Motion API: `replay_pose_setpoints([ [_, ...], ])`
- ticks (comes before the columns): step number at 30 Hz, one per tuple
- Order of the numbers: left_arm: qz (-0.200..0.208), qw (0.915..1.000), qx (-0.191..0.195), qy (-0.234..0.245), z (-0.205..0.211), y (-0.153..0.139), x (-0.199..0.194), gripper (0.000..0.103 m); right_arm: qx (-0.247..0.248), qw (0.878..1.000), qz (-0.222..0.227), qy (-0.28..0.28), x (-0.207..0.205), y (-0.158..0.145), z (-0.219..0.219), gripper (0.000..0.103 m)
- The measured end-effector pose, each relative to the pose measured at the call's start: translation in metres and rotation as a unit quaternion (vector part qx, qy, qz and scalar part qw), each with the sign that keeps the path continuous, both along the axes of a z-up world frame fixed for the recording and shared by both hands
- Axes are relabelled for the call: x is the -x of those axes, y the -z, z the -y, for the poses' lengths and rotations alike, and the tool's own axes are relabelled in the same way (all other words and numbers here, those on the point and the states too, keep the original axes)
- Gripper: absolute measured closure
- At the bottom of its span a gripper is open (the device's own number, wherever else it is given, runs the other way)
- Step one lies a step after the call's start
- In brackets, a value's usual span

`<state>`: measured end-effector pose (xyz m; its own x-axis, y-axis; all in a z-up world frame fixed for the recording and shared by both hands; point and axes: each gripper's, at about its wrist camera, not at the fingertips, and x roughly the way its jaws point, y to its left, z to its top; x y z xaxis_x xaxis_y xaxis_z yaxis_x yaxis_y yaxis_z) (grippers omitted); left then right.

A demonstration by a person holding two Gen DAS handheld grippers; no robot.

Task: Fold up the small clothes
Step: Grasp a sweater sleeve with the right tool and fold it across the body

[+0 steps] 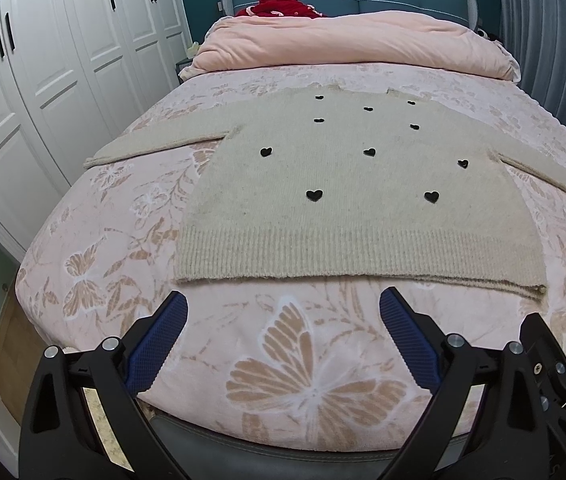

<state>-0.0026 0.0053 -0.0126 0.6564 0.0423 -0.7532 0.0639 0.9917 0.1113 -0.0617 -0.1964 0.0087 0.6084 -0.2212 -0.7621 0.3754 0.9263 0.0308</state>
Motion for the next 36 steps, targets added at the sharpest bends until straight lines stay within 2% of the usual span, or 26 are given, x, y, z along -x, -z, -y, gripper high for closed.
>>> replay_pose_setpoints([
  [2,-0.005,1.0,0.004,0.0,0.0,0.003,-0.003,0.008,-0.02,1.0,-0.005,-0.015,-0.004,0.005,0.004,0.005],
  [4,-0.016,0.9996,0.024,-0.003,-0.002,0.004,-0.008,0.006,-0.071,0.996,-0.012,-0.047,-0.014,0.012,0.017,0.007],
  [6,-0.029,0.9983,0.049,-0.011,-0.008,0.004,-0.015,0.005,-0.117,0.992,-0.011,-0.044,-0.023,0.017,0.043,0.007],
  [10,-0.055,0.9941,0.089,-0.029,-0.02,0.008,-0.033,0.005,-0.178,0.983,0.013,0.031,-0.046,0.02,0.138,0.007],
  [13,-0.059,0.9923,0.106,-0.027,-0.024,0.012,-0.044,0.005,-0.223,0.967,0.036,0.116,-0.065,0.026,0.233,0.007],
  [15,-0.058,0.9922,0.108,-0.02,-0.022,0.015,-0.05,0.005,-0.225,0.958,0.044,0.174,-0.081,0.03,0.298,0.007],
  [17,-0.061,0.9921,0.109,-0.015,-0.02,0.018,-0.057,0.005,-0.204,0.954,0.045,0.217,-0.099,0.034,0.353,0.007],
  [19,-0.06,0.9924,0.107,-0.013,-0.017,0.021,-0.065,0.005,-0.193,0.95,0.047,0.239,-0.118,0.04,0.398,0.007],
  [21,-0.055,0.9935,0.098,-0.018,-0.014,0.024,-0.072,0.005,-0.202,0.943,0.048,0.259,-0.133,0.051,0.438,0.007],
  [25,-0.065,0.9923,0.104,-0.02,-0.01,0.034,-0.086,0.005,-0.233,0.916,0.042,0.325,-0.155,0.08,0.496,0.008],
  [27,-0.069,0.9908,0.115,-0.02,-0.009,0.039,-0.093,0.005,-0.25,0.905,0.037,0.342,-0.162,0.095,0.513,0.018],
  [29,-0.067,0.9905,0.119,-0.016,-0.007,0.043,-0.099,0.005,-0.232,0.905,0.047,0.353,-0.171,0.099,0.518,0.025],
  [30,-0.068,0.9908,0.116,-0.012,-0.006,0.045,-0.103,0.006,-0.223,0.909,0.052,0.348,-0.177,0.098,0.519,0.049],
  [31,-0.07,0.991,0.114,-0.007,-0.005,0.046,-0.107,0.007,-0.224,0.912,0.044,0.339,-0.186,0.098,0.519,0.086],
  [32,-0.068,0.9915,0.111,-0.002,-0.003,0.045,-0.111,0.008,-0.234,0.911,0.039,0.337,-0.194,0.098,0.52,0.09],
  [33,-0.062,0.992,0.111,0.002,-0.003,0.044,-0.114,0.01,-0.244,0.908,0.059,0.336,-0.199,0.091,0.516,0.09],
  [34,-0.053,0.992,0.114,0.008,-0.003,0.042,-0.116,0.011,-0.25,0.907,0.102,0.324,-0.206,0.076,0.508,0.09],
  [35,-0.045,0.992,0.117,0.013,-0.003,0.039,-0.119,0.012,-0.248,0.912,0.137,0.296,-0.218,0.057,0.495,0.091],
  [36,-0.037,0.9918,0.121,0.016,-0.003,0.036,-0.122,0.012,-0.243,0.922,0.166,0.25,-0.236,0.035,0.476,0.091],
])
